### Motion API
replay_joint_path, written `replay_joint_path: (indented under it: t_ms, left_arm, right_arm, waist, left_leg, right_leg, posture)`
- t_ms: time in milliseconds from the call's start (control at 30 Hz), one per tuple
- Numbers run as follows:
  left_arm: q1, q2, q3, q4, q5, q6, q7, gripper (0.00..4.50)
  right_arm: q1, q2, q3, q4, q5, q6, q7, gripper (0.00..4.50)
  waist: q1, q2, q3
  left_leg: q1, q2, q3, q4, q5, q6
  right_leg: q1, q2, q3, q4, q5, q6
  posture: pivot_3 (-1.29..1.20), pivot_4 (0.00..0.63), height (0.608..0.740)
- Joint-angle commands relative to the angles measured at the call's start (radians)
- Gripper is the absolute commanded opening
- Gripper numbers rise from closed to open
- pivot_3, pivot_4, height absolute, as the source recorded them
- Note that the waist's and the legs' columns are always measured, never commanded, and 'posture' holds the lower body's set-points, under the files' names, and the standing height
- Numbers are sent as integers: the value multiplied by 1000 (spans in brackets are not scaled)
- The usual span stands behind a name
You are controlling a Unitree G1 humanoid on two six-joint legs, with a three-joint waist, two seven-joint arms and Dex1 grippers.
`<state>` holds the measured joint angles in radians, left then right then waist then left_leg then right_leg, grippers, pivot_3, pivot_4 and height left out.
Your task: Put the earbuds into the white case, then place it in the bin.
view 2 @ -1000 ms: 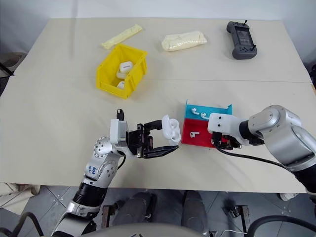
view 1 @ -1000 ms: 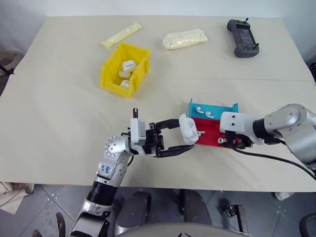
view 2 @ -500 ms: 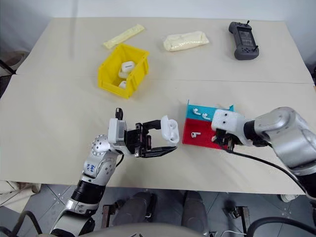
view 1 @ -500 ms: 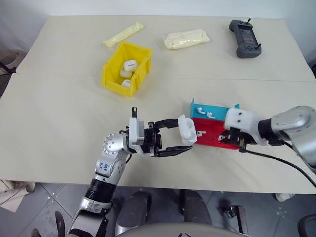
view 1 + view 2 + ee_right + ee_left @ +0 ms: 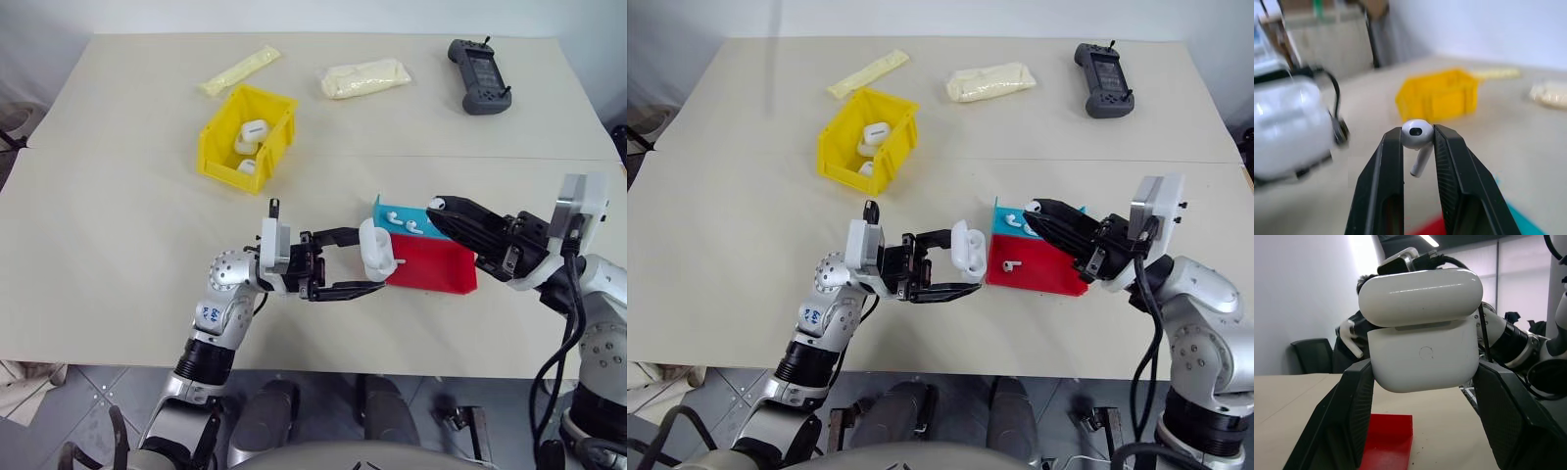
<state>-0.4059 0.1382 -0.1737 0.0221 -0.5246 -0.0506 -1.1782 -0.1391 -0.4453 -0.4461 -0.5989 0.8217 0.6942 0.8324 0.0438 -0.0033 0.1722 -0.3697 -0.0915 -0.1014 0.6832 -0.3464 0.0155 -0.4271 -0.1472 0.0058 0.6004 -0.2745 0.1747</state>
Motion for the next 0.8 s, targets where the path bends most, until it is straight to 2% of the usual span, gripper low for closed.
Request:
replay_joint_path:
  t_ms: [33, 333, 800]
  left_arm:
    - [-27, -3, 20, 0, -34, 15, -7, 2712]
    - [-33, -8, 24, -5, -23, 22, -8, 2712]
    - [-32, -5, 23, -15, -20, 25, -5, 2712]
  right_arm:
    - [22, 39, 20, -87, 89, -39, -68, 494]
    - [24, 91, 171, -106, 112, -113, -147, 494]
    - [47, 55, 262, -80, 103, -184, -138, 494]
  waist:
    - [-1, 0, 0]
    - [-19, 0, 0]
    - [-19, 0, 0]
  left_leg:
    - [0, 0, 0, 0, 0, 0]
    - [0, 0, 0, 0, 0, 0]
    - [0, -1, 0, -1, 0, 0]
  right_leg:
    - [0, 0, 0, 1, 0, 0]
    - [0, 0, 0, 2, 0, 0]
    - [0, 0, 0, 1, 0, 0]
  posture:
    - [0, 150, 740]
    - [0, 150, 740]
    - [0, 150, 740]
